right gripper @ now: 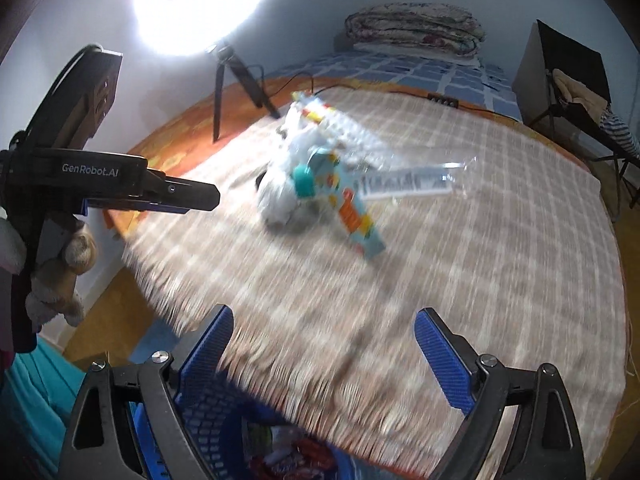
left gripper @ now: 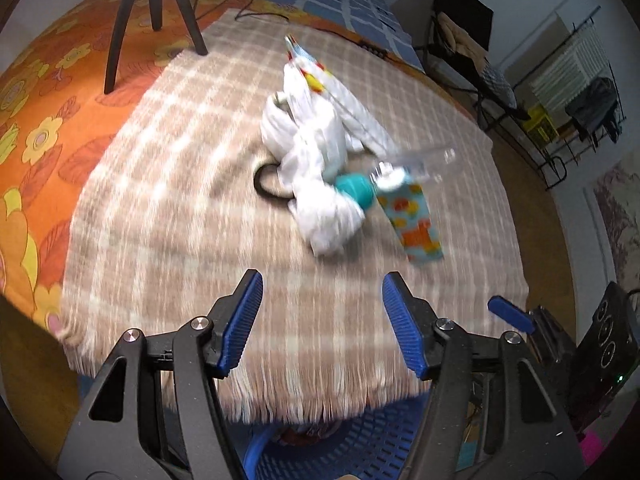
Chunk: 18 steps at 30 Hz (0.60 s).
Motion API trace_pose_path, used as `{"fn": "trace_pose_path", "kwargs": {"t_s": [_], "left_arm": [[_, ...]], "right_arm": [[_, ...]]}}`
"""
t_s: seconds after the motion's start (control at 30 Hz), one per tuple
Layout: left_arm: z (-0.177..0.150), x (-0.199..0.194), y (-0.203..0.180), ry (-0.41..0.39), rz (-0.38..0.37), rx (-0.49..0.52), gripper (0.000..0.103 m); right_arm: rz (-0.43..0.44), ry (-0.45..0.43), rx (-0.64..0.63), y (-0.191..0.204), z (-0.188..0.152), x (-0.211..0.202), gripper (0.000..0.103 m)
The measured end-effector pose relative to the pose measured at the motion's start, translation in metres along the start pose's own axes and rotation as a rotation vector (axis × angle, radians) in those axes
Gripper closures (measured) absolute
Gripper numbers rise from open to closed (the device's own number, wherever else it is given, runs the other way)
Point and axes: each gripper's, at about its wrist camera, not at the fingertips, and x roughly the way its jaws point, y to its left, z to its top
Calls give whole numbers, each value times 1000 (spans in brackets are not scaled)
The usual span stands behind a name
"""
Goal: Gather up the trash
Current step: 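Move both grippers back over the table toward the white plastic bag, then close the left gripper on the white plastic bag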
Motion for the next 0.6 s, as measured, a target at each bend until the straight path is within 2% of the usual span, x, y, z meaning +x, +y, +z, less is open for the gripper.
{"fn": "trace_pose_path", "kwargs": {"t_s": [0.2, 0.53, 0.6], "left_arm": [[34, 13, 14, -2, -39, -92, 39], [67, 47, 17, 8, -30, -123, 40], [72, 55, 16, 11, -13, -125, 45]], "right_arm": [[5, -26, 12, -8, 27, 17, 10], [-11, -5, 17, -18, 59, 46, 13], [-13, -5, 24, -21, 64, 49, 15]]}}
